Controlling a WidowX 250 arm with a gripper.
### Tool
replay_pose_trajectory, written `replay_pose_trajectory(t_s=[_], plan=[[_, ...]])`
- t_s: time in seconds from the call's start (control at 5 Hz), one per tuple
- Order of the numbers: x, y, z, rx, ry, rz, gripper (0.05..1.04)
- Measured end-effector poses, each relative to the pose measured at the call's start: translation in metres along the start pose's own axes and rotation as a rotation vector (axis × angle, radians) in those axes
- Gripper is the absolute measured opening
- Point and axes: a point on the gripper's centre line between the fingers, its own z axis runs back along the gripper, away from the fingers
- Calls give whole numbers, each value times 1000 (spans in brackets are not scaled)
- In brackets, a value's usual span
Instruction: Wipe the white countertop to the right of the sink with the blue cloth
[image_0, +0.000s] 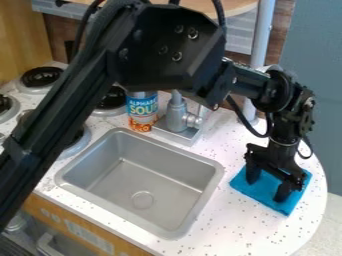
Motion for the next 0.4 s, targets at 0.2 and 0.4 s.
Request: replay_pose_trajectory(t_s=[0.2, 0.4], plan=[[-12, -3, 0, -30, 20, -9, 1001], [-31, -9, 0, -58, 46, -36, 1001]])
